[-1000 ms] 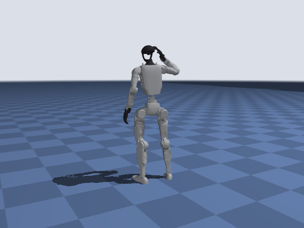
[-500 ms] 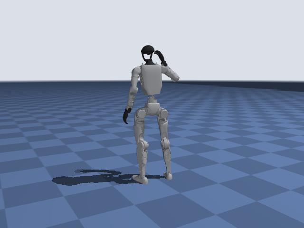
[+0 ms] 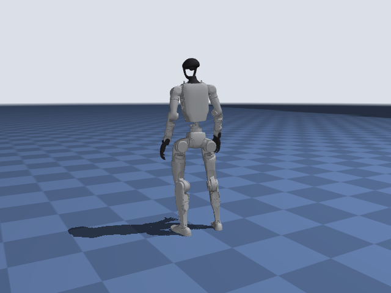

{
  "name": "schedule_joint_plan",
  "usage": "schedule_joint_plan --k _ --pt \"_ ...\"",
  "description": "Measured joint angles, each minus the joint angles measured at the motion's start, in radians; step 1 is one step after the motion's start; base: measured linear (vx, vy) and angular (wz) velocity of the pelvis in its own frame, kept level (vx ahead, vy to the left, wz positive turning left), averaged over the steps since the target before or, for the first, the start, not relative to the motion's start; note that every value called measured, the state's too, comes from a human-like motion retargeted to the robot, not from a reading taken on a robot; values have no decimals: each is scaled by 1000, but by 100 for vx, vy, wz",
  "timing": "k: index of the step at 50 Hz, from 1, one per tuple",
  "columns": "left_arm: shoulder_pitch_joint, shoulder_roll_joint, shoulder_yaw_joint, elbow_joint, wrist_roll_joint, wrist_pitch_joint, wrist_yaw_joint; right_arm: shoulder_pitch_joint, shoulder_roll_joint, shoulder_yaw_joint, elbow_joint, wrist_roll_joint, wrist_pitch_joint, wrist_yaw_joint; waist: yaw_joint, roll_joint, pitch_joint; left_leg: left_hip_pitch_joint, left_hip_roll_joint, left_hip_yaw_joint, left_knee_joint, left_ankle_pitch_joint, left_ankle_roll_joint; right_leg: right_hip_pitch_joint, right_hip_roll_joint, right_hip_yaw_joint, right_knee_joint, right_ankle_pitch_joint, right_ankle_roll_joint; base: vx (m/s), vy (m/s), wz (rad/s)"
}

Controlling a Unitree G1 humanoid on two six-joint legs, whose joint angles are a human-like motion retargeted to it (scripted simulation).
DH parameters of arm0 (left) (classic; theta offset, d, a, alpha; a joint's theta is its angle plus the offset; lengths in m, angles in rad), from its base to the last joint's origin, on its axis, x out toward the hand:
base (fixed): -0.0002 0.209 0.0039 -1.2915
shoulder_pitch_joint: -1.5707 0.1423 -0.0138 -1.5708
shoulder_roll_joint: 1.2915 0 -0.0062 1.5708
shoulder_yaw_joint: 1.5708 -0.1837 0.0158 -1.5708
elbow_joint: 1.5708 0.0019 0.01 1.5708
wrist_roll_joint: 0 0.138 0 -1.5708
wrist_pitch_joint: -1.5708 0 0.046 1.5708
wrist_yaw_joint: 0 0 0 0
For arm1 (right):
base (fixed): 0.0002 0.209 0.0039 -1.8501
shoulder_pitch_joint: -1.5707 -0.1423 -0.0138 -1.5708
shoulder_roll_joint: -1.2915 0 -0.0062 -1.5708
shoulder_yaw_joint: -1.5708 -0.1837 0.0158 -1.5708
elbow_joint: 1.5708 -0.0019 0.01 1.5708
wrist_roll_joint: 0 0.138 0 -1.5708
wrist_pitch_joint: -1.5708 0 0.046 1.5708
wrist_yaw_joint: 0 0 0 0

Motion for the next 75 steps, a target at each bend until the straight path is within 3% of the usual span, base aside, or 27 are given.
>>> schedule_joint_plan --k 7,15,37,58,66,75 --pt "-5 -7 -22 23 -32 -10 -8 54 63 -63 62 202 -20 -47 -7 15 -1 -5 -8 -9 -1 2 5 1 -8 -6 -2 0 0 0 0 0" --pt "1 -16 -33 27 -53 -16 -3 65 79 -86 91 274 -28 -67 -19 32 -6 -6 -13 -10 -1 2 6 1 -13 -6 -2 0 -1 0 0 0" --pt "-35 -19 -40 11 -87 -18 25 2 58 -99 117 214 -24 -148 16 36 -2 42 -26 -5 -92 42 11 -4 -7 13 1 1 -8 0 0 -2" --pt "-53 -27 -8 29 -86 10 21 -52 69 -180 154 275 7 -121 32 13 -3 47 -22 0 -91 42 13 0 -2 18 -1 2 -11 0 0 0" --pt "-73 -7 7 -6 -107 31 46 -128 -56 -308 -186 280 -21 -130 30 -3 -2 58 -20 15 -92 40 12 1 2 31 1 6 -2 0 0 0" --pt "-65 57 -70 -106 -125 13 34 -259 -387 -438 -887 262 -150 -195 18 -6 -7 62 -8 27 -92 40 3 1 17 39 -5 13 0 0 0 0"
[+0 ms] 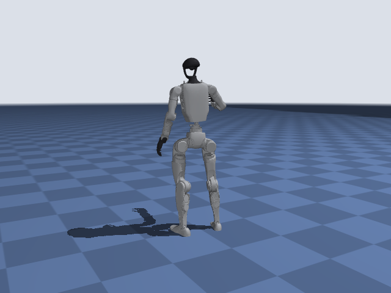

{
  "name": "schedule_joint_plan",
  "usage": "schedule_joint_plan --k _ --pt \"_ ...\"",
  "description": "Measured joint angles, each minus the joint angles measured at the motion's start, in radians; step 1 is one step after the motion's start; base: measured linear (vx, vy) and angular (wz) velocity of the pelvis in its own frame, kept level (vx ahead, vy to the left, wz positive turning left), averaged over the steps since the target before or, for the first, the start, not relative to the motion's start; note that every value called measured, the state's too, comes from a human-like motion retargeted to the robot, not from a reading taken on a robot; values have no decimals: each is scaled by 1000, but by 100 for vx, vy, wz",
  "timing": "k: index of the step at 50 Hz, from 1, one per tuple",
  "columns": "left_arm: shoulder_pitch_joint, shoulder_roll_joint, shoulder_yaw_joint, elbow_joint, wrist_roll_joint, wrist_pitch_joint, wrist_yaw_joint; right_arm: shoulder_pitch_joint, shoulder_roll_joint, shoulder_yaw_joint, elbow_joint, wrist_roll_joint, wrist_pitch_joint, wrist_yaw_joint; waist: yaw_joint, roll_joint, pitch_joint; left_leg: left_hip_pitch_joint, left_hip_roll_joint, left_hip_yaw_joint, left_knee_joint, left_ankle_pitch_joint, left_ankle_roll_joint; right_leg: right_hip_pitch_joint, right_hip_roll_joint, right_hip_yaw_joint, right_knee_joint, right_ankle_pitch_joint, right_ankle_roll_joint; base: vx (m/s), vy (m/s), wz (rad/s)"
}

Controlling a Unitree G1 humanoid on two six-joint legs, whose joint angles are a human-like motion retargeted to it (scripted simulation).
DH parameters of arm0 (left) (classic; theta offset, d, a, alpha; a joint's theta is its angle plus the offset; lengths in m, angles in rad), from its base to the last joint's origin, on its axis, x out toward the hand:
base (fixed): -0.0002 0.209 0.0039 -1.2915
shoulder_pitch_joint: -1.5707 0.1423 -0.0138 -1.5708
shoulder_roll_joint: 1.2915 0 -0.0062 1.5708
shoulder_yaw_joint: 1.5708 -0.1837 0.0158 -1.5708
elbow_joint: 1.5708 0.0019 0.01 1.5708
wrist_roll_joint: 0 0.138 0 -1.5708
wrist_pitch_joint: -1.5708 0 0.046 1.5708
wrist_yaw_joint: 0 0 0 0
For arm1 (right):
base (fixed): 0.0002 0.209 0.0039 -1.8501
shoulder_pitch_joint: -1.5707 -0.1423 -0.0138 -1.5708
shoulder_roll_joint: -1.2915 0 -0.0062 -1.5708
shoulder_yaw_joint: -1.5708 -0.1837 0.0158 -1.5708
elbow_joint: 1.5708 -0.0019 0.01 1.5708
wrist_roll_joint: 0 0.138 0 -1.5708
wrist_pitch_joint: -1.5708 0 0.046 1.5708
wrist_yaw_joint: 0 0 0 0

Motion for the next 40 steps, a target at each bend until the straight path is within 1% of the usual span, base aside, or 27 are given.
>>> schedule_joint_plan --k 8,10,13,18,23,32,40 --pt "3 36 -30 -34 -49 3 -46 -260 -373 -108 -501 -39 -79 -87 8 -3 -6 -4 -1 -9 -1 2 -1 3 -2 -8 -6 1 0 0 0 0" --pt "3 41 -31 -36 -62 2 -55 -334 -437 -124 -608 -37 -104 -116 14 -6 -7 -7 -2 -13 -1 3 -1 4 -3 -13 -8 1 0 0 0 0" --pt "6 44 -26 -40 -87 -1 -63 -428 -497 -132 -765 4 -150 -133 22 -11 -8 -10 -4 -21 -1 3 0 7 -6 -21 -10 -1 0 0 0 0" --pt "26 44 -11 -51 -121 -4 -81 -504 -544 -139 -974 111 -212 -91 28 -16 -6 -13 -5 -32 0 3 1 13 -8 -33 -12 -5 0 0 0 0" --pt "56 38 -4 -54 -120 -6 -101 -467 -556 -182 -1074 157 -231 -43 26 -17 -4 -12 -2 -36 0 2 0 16 -5 -39 -13 -7 0 0 0 0" --pt "105 29 -4 -40 -103 -4 -109 -350 -571 -285 -1068 134 -220 -34 22 -20 -2 -6 5 -27 1 -2 -4 17 2 -32 -12 -9 0 0 0 0" --pt "118 33 -6 -38 -100 -7 -109 -332 -610 -315 -1052 117 -225 -48 20 -18 -5 -5 8 -18 1 -4 -6 13 7 -24 -12 -8 0 0 0 0"
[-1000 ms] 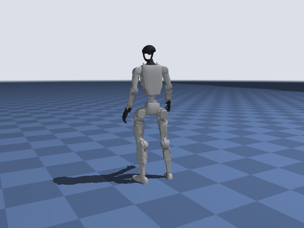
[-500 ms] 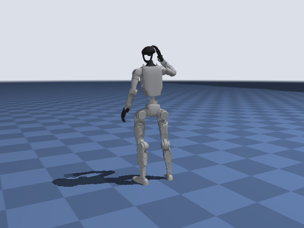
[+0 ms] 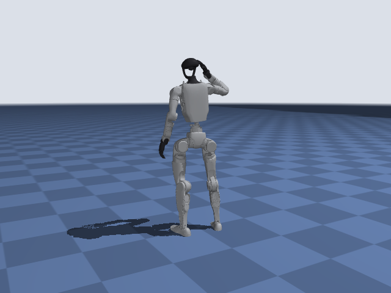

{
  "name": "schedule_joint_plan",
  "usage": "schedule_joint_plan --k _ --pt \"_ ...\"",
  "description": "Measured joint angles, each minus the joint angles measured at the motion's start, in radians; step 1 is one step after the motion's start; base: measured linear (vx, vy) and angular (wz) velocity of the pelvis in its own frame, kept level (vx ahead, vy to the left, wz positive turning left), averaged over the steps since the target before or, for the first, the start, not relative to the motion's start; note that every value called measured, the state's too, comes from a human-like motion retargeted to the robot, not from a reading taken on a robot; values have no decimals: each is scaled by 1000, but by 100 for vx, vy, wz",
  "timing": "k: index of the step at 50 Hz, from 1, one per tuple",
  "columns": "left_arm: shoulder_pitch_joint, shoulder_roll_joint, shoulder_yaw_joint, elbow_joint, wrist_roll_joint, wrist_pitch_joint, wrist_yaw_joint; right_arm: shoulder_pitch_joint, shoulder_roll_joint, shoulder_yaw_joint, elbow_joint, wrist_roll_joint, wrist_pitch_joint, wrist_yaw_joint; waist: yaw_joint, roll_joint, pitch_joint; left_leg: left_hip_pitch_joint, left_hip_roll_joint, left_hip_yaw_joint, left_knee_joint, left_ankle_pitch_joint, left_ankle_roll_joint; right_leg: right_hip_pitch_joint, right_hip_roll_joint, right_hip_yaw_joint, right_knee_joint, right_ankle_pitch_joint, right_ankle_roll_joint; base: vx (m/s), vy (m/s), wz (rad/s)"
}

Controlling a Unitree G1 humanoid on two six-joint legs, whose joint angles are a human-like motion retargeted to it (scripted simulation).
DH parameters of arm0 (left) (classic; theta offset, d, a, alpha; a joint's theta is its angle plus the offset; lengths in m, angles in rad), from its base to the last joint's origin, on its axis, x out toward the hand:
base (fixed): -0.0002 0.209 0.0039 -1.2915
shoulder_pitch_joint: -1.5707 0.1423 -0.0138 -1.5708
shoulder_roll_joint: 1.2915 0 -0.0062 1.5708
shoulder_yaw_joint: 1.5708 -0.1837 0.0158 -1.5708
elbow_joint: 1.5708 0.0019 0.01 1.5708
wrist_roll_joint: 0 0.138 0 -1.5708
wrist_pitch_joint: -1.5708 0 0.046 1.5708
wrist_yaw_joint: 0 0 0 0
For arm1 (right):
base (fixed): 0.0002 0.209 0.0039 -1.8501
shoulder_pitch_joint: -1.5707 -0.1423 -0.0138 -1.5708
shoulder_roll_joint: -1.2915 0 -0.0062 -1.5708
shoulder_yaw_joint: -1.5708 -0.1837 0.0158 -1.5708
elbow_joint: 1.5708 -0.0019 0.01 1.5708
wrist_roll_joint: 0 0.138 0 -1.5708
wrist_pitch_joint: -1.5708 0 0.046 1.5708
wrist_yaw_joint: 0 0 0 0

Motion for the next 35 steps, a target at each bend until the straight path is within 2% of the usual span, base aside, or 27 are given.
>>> schedule_joint_plan --k 35 --pt "-16 10 11 4 -20 -5 2 -4 6 -14 -8 -6 0 -4 -6 8 -6 1 0 8 -11 7 0 -8 4 8 -2 7 0 0 0 0"
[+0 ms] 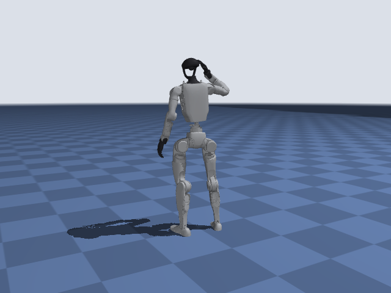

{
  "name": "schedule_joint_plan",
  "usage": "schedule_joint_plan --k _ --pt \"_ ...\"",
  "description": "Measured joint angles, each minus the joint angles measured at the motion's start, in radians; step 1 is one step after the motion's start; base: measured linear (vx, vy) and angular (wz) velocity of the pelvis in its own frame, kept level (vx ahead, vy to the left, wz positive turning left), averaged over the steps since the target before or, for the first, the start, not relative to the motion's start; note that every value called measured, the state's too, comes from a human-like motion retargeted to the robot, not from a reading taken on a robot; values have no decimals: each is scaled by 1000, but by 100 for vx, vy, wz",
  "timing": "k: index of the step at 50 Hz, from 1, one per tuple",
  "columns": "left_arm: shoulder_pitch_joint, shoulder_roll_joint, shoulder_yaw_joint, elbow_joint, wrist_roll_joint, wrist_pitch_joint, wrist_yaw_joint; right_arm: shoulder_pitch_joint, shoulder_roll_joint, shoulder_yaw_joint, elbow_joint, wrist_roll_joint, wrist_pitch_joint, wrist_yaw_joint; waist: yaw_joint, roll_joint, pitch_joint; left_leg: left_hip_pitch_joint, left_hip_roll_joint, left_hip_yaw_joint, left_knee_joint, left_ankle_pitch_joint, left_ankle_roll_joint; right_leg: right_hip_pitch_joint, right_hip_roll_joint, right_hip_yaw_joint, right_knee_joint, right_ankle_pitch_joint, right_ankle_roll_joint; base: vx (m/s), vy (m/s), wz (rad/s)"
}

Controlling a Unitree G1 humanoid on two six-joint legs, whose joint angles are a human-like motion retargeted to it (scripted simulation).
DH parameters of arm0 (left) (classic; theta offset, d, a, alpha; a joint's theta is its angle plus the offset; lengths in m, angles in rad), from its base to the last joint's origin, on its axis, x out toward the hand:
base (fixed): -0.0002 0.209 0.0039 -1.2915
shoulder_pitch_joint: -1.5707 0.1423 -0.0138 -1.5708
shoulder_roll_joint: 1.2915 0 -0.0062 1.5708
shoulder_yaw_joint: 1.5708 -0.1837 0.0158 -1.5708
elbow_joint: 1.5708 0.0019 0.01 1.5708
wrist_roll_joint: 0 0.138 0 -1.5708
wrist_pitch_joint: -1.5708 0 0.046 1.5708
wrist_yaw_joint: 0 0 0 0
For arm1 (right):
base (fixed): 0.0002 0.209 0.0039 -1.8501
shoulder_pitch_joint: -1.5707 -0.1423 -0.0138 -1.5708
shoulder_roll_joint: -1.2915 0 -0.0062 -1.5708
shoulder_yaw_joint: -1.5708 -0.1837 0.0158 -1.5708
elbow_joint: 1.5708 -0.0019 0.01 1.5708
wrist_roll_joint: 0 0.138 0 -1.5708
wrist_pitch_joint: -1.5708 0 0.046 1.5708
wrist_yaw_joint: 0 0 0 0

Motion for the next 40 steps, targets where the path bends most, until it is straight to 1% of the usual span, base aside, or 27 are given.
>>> schedule_joint_plan --k 40 --pt "-2 -10 9 9 1 0 -3 13 15 -19 16 -8 9 3 1 4 4 3 -3 6 -6 1 3 -3 -1 7 0 1 0 0 0 0"
